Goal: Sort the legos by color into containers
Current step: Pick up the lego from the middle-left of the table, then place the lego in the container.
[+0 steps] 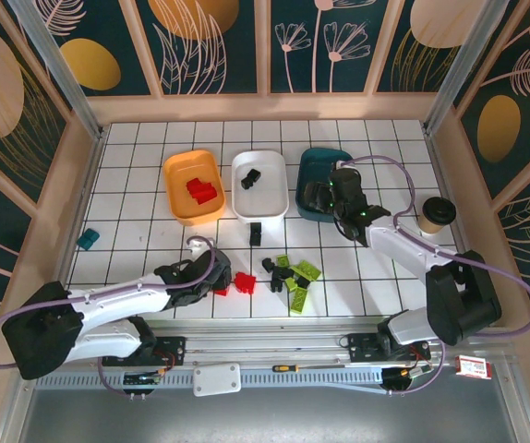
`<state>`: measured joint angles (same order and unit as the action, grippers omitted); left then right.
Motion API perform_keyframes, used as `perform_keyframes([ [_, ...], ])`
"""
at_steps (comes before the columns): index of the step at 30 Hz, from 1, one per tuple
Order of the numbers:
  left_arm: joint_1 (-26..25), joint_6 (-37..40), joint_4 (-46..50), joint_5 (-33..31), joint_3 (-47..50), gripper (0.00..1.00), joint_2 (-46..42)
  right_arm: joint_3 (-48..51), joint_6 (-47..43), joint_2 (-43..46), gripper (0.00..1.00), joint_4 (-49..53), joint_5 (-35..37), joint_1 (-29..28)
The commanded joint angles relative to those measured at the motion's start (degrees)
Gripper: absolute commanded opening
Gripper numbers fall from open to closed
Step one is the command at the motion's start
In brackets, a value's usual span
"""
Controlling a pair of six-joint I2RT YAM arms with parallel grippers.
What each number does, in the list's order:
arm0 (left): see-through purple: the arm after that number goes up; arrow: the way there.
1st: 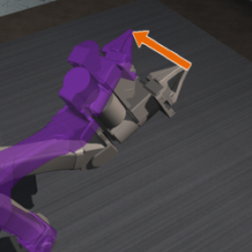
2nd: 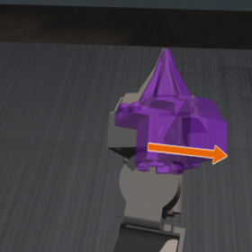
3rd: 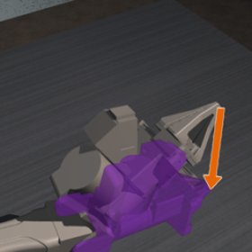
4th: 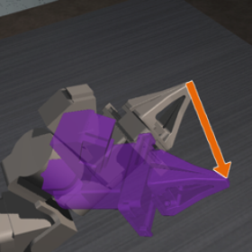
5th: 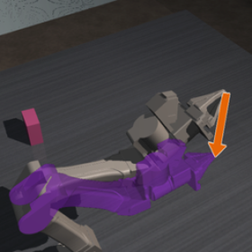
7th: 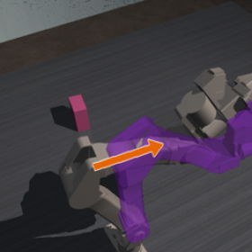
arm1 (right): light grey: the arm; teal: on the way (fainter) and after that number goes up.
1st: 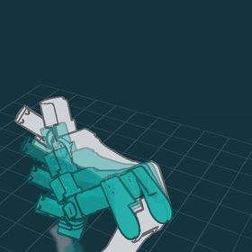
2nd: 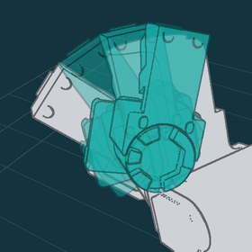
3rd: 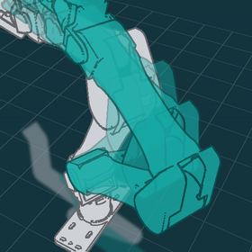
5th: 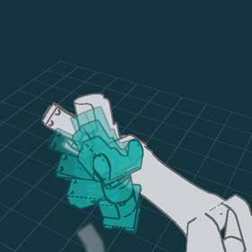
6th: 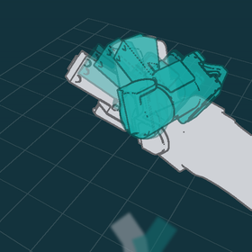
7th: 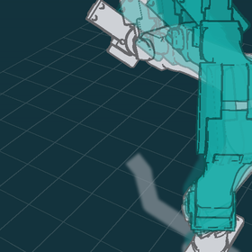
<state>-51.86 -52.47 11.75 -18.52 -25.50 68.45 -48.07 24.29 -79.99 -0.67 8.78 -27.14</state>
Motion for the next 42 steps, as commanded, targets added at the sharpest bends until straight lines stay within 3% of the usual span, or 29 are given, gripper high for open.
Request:
perform_keyframes([
  [1,1.9,1.2,1.6,0.5,1.6,0.59,1.2,1.3,-0.7,1.6,0.7,-1.0,1.0,-0.5],
  [5,2.9,1.9,1.0,0.1,1.4,0.43,1.6,1.9,-0.5,2.0,0.7,-1.2,1.2,-0.5],
  [10,3.0,2.3,1.2,-0.5,1.1,0.39,2.3,2.2,-0.7,2.7,0.7,-1.1,1.7,-0.5],
  [13,3.4,2.7,2.3,-1.8,0.2,0.31,1.8,2.6,-0.6,3.0,0.7,-1.3,1.7,-0.4],
  [20,9.0,7.9,4.4,-4.4,-8.0,0.09,-0.7,3.6,0.0,4.8,0.7,-1.6,1.3,-0.7],
  [26,19.7,13.8,3.5,-3.6,-21.4,0.11,0.2,5.3,-0.6,7.2,0.7,-1.6,1.2,-3.8],
  [29,25.3,15.2,1.5,-0.8,-26.8,0.1,6.0,5.9,-1.1,7.9,0.71,-0.8,2.4,-6.3],
  [38,35.8,15.4,-2.1,2.5,-35.5,0.06,24.0,10.0,-1.6,13.5,0.71,0.2,1.5,-12.9],
  [40,36.0,15.4,-2.2,2.4,-37.0,0.1,25.7,10.7,-1.7,14.6,0.71,0.7,0.9,-14.2],
  [42,36.1,15.4,-2.1,1.9,-38.2,0.19,26.8,11.4,-2.2,15.1,0.71,0.8,-0.1,-15.9],
])
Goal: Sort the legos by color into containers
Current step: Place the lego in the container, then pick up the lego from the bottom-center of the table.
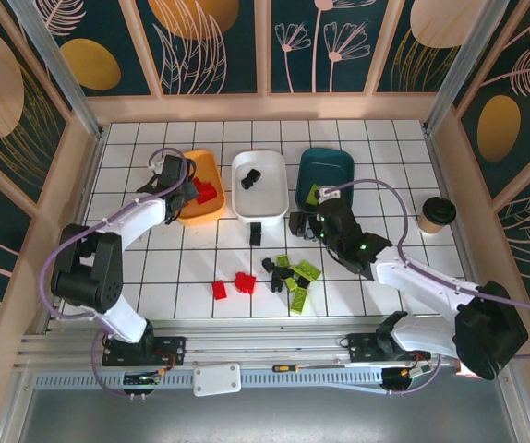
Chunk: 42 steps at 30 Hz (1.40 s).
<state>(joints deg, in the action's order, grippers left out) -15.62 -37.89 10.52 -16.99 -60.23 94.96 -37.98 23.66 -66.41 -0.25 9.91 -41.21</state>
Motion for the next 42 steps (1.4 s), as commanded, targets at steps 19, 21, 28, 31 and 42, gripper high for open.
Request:
perform_keyframes([
  [19,-0.8,-1.4,1.9,8.4,12.7,0.99,-36.3,-11.5,-6.4,-19.0,0.76,0.0,-4.6,-23.2],
  [21,-0.8,-1.9,3.6,7.6,14.7,0.99,-40.8,-15.6,-7.4,-24.5,0.76,0.9,-4.5,-25.9],
  [28,-0.8,-2.4,7.1,7.0,19.0,0.99,-49.8,-25.6,-8.4,-37.0,0.76,4.8,-1.9,-31.1],
  [31,-0.7,-2.4,7.6,6.2,20.2,0.98,-50.8,-27.8,-8.7,-40.1,0.75,6.7,-1.3,-32.4],
  [42,-0.8,-2.4,6.9,5.8,21.0,0.99,-50.3,-29.1,-9.6,-44.9,0.59,8.6,-2.9,-34.4],
])
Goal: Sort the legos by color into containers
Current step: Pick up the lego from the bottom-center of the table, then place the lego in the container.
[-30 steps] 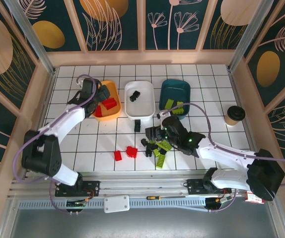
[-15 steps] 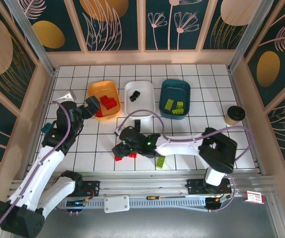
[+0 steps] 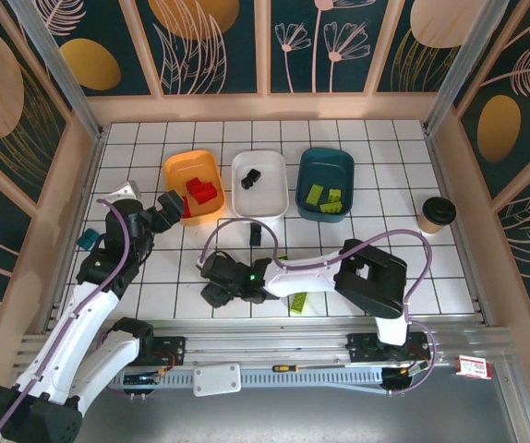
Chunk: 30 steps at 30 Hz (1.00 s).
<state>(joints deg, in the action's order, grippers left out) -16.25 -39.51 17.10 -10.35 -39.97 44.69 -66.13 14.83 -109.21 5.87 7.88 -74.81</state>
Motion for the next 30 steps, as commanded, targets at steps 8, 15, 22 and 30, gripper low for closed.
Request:
perform_keyframes([
  [8,-0.2,-0.8,0.4,-0.7,0.7,0.98,0.1,1.9,-1.4,1.2,0.29,-2.5,-1.7,1.1],
  [15,-0.2,-1.1,0.7,-0.8,1.1,0.98,0.0,3.8,-1.9,9.1,0.23,-9.8,-5.7,6.5],
  [22,-0.1,-2.4,0.9,-1.4,2.8,0.98,-2.0,-2.2,-1.8,10.4,0.23,-14.3,-11.0,15.1],
  [30,-0.1,-3.6,1.6,-0.6,5.1,0.98,-3.2,-24.6,0.3,-8.0,0.23,-12.2,-19.9,21.4],
])
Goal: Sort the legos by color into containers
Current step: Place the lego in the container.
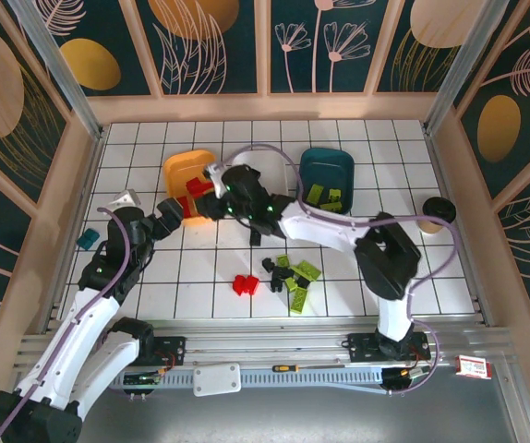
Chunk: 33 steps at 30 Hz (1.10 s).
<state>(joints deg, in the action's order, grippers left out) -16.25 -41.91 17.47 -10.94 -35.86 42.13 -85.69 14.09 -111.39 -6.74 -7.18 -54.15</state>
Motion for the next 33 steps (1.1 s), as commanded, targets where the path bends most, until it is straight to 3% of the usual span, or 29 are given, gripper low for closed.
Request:
perform_keyframes([
  [1,-0.1,-1.3,1.3,0.3,1.1,0.99,-0.6,-8.0,1.4,-8.4,0.23,0.9,-6.0,1.2],
  [9,-0.2,-1.7,1.6,2.2,1.8,0.99,-0.6,-30.4,4.7,-24.3,0.27,7.7,-10.4,3.7],
  [11,-0.1,-1.8,1.7,2.4,1.8,0.99,-0.5,-34.1,5.1,-26.5,0.38,9.0,-11.8,4.0],
  [13,-0.1,-1.6,1.5,2.9,1.8,0.99,-0.6,-36.4,6.2,-27.6,0.56,9.5,-12.6,4.5],
  [16,-0.2,-1.2,1.0,4.2,1.9,0.99,-0.5,-35.3,7.9,-26.3,0.68,8.0,-12.6,5.4],
  [20,-0.2,-0.4,0.0,7.3,1.9,0.99,0.0,-26.5,8.4,-19.4,0.7,3.6,-10.3,5.8],
  [26,-2.3,-0.1,-2.5,11.6,3.6,0.98,1.8,-1.5,10.1,-2.4,0.7,-7.0,-4.7,5.9],
  [33,-19.4,-2.7,-5.5,5.0,6.2,0.95,9.9,23.7,11.7,15.0,0.71,-11.8,1.7,7.6],
])
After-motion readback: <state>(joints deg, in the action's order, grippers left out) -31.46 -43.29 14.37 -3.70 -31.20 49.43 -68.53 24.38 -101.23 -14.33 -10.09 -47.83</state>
